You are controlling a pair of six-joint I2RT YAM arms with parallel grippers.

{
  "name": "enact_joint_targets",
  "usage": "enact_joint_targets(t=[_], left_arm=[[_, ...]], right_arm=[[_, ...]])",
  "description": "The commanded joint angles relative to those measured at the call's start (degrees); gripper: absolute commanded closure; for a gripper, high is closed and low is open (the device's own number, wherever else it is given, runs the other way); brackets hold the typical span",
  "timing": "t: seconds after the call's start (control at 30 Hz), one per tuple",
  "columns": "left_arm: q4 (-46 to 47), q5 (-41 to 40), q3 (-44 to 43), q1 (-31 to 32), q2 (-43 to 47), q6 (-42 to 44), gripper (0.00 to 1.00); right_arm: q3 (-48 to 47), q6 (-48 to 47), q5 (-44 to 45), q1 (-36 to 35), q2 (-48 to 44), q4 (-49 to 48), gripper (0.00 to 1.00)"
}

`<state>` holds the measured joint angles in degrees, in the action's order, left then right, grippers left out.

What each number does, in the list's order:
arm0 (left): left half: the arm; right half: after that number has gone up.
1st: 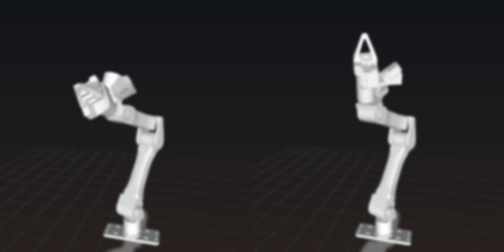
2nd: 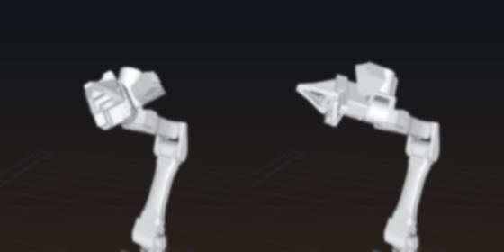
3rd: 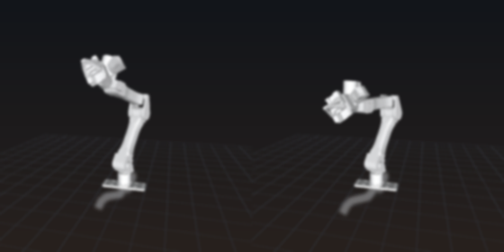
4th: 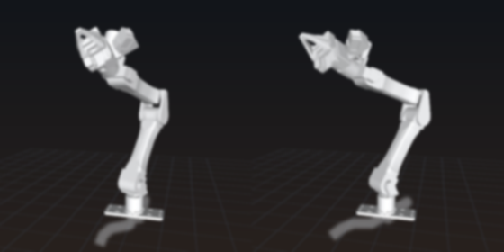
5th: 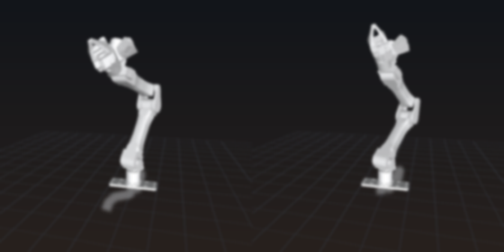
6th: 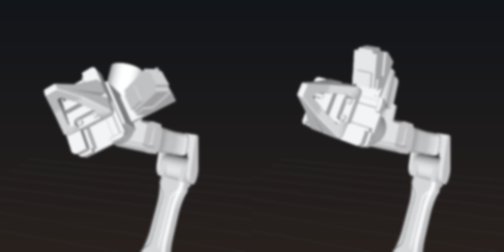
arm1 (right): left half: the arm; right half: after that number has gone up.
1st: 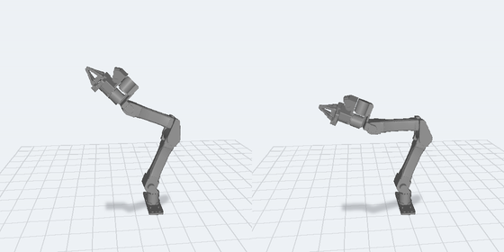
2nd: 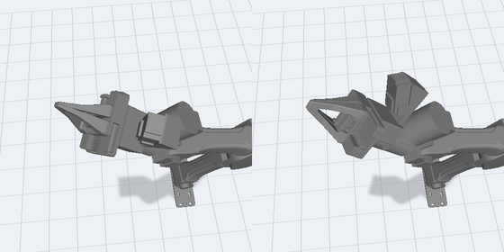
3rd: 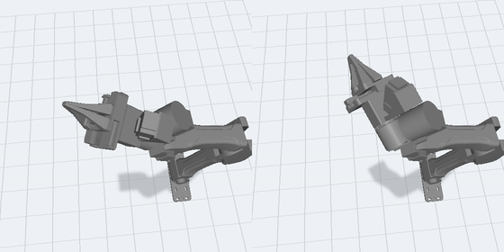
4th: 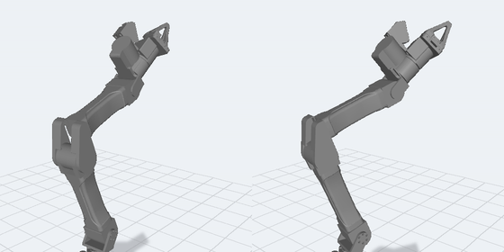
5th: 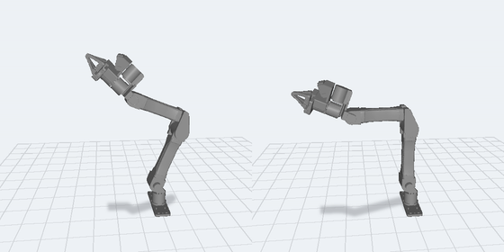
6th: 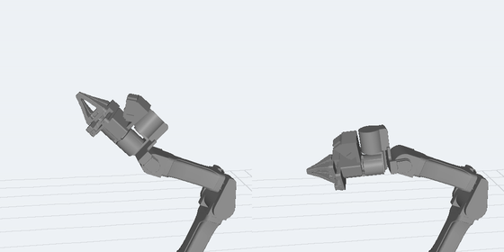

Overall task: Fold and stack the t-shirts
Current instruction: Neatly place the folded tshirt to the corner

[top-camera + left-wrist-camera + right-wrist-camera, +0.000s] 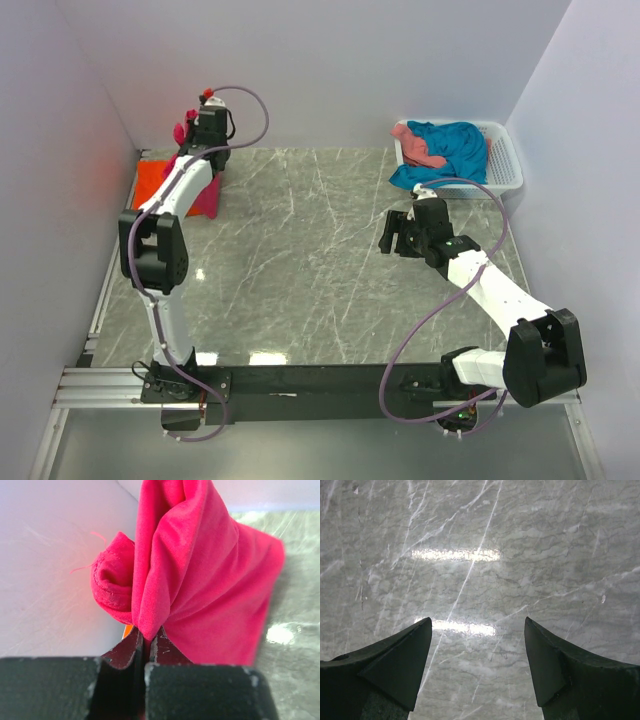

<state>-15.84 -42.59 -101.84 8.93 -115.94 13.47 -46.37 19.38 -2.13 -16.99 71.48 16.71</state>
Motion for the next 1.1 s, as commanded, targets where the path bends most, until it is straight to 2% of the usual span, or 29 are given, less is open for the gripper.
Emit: enact_joint_targets(t=[0.0, 0.27, 0.47, 0.6, 0.73, 0.87, 0.93, 1.0, 1.07], left_arm=[[0.28, 1.72, -3.89, -0.05, 6.42, -1.7, 1.0], [-2.27, 4.09, -6.17, -3.39, 4.33, -4.24, 0.99], [1.5, 5.15, -4.15, -6.9, -1.82, -3.54, 0.99], [0.81, 7.34, -8.35, -8.75, -7.62, -4.42, 0.99], [-0.6, 5.33, -14.43, -12.35, -14.13, -5.65, 0.99], [-0.25, 4.18, -15.84, -13.85, -16.51, -6.44, 0.96], [0.1, 4.62, -15.41, -14.46, -16.42, -6.79, 0.87], [1.06, 3.83, -14.44, -14.64, -16.07, -6.62, 0.69], [1.68, 1.82, -14.78, -14.73, -16.42, -6.62, 0.42]], right_arm=[[0.49, -1.01, 0.29, 0.29, -1.17, -1.5, 0.19], [0.49, -0.83, 0.2, 0.29, -1.35, -1.15, 0.19], [-0.21, -0.92, 1.43, 0.21, -0.21, -0.63, 0.19], [-0.91, -1.01, 1.95, 0.21, 1.11, 0.08, 0.19], [-1.09, -0.92, 2.04, 0.29, 1.29, 0.78, 0.19], [-1.53, -0.92, 3.53, 0.29, 1.47, 1.74, 0.19], [-1.71, -0.92, 3.62, 0.21, 1.64, 2.1, 0.19], [-1.79, -0.83, 3.71, 0.21, 1.82, 2.27, 0.19], [-1.88, -0.74, 3.8, 0.21, 1.82, 2.54, 0.19]])
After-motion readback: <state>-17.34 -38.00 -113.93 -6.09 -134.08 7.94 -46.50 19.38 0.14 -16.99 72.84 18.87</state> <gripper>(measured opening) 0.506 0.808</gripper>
